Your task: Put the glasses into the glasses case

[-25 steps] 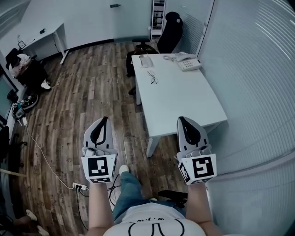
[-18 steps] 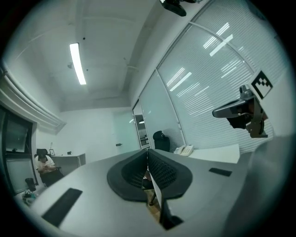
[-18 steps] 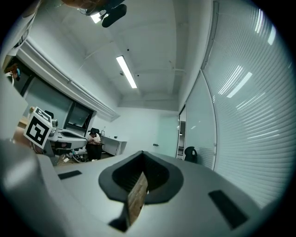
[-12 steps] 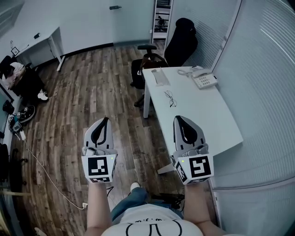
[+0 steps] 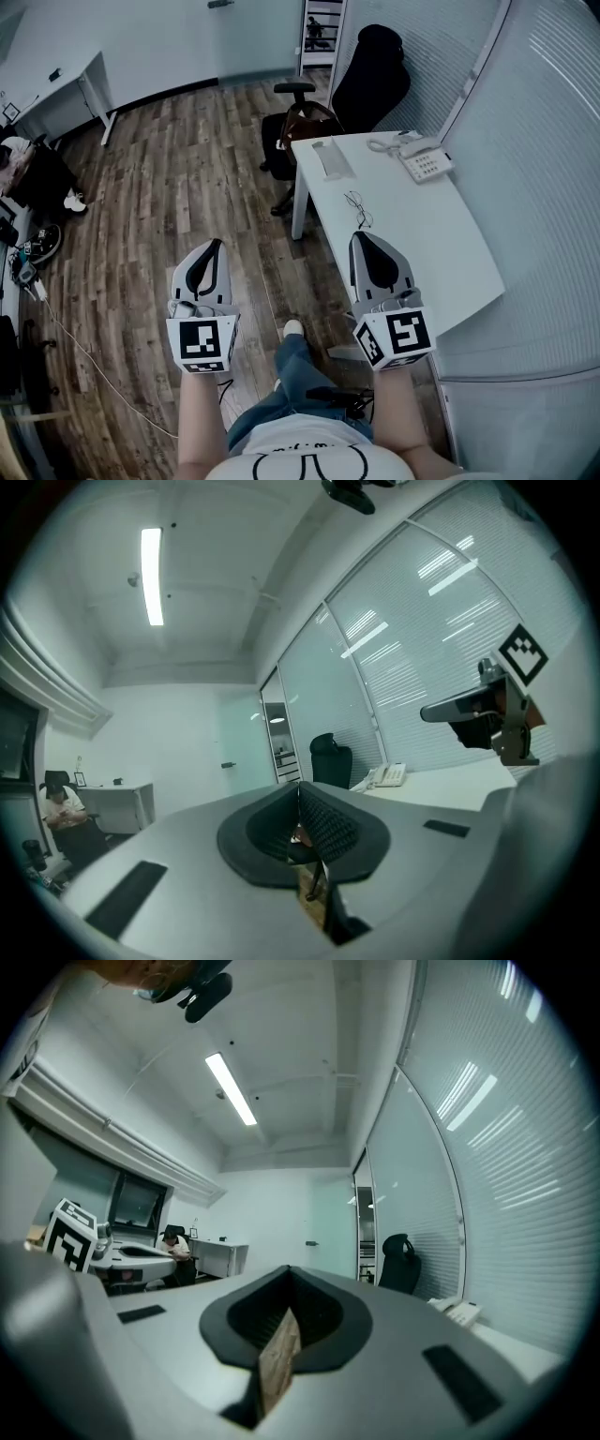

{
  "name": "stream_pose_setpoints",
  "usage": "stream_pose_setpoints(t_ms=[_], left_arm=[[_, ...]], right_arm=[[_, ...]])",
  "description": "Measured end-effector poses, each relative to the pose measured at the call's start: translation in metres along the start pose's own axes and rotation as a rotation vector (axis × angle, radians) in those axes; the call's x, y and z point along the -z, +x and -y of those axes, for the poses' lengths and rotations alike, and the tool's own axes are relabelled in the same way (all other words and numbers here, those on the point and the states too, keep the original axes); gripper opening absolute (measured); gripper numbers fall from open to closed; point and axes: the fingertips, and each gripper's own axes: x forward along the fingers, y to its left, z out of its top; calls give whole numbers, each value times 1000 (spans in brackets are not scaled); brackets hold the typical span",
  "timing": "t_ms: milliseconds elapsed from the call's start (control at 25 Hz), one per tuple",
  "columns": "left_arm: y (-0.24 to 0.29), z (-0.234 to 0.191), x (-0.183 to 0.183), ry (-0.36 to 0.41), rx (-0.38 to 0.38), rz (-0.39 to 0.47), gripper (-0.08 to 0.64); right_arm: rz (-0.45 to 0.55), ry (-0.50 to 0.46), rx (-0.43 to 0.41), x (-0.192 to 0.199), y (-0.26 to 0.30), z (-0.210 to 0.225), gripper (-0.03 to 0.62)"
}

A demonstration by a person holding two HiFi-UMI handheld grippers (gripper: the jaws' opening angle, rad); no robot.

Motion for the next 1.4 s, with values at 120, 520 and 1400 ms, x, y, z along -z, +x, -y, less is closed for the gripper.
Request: stream_pose_setpoints(t_ms=[120, 520, 1400], left_arm=[[29, -11, 8, 5, 8, -10, 17], [193, -26, 12, 15, 97, -8, 17], [389, 67, 56, -17, 432, -91, 17]], right_arm=[[-7, 16, 11, 10, 33, 11, 11], [-66, -46, 141, 40, 143, 107, 12], [-451, 26, 280, 178, 175, 243, 211]])
